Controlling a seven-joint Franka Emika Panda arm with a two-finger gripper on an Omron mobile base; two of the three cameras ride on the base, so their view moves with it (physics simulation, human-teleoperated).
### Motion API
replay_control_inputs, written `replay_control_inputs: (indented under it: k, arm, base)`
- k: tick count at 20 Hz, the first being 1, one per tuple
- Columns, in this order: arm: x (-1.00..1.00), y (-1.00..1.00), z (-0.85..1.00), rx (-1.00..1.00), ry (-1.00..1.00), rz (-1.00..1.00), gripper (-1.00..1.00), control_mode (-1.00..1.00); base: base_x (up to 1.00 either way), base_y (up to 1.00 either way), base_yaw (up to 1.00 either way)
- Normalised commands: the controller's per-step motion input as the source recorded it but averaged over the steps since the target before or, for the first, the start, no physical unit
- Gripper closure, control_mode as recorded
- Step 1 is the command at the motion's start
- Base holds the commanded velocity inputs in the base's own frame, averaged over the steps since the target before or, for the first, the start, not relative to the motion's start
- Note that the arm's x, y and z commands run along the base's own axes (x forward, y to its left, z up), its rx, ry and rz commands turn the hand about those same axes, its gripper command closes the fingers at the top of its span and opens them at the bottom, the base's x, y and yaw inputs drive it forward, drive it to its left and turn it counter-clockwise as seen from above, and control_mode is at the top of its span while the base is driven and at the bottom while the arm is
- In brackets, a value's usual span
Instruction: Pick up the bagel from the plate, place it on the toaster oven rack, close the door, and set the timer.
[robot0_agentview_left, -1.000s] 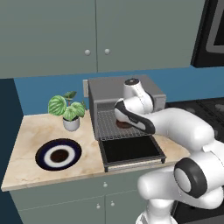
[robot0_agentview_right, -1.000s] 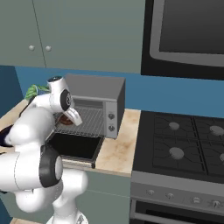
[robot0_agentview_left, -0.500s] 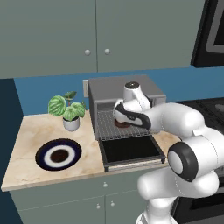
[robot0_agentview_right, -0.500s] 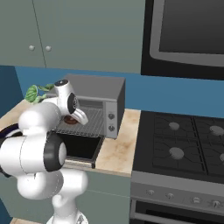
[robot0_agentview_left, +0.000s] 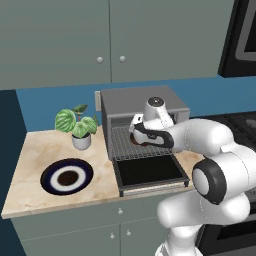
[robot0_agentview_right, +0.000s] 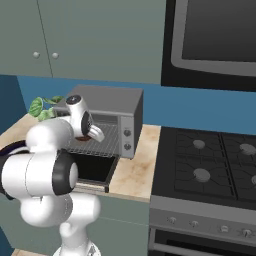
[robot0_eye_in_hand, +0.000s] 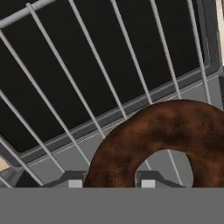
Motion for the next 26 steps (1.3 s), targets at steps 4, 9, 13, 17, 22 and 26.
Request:
replay_control_inputs:
  k: [4, 9, 13, 17, 22, 26]
  arm:
    - [0.24, 0.00, -0.13, 0.00, 0.11, 0.01, -1.00, -1.00]
    - [0.09, 0.00, -0.01, 0.00, 0.09, 0.00, -1.00, -1.00]
    - [-0.01, 0.00, 0.06, 0.01, 0.02, 0.00, -1.00, -1.00]
    - [-0.56, 0.00, 0.59, 0.02, 0.00, 0.00, -1.00, -1.00]
    - [-0.99, 0.00, 0.78, 0.01, 0.04, 0.00, -1.00, -1.00]
    - [-0.91, 0.00, 0.42, 0.00, 0.19, 0.00, -1.00, -1.00]
  base:
    - [0.00, 0.00, 0.00]
    - [0.00, 0.00, 0.00]
    - [0.00, 0.00, 0.00]
    - [0.00, 0.00, 0.00]
    - [0.00, 0.00, 0.00]
    - [0.00, 0.00, 0.00]
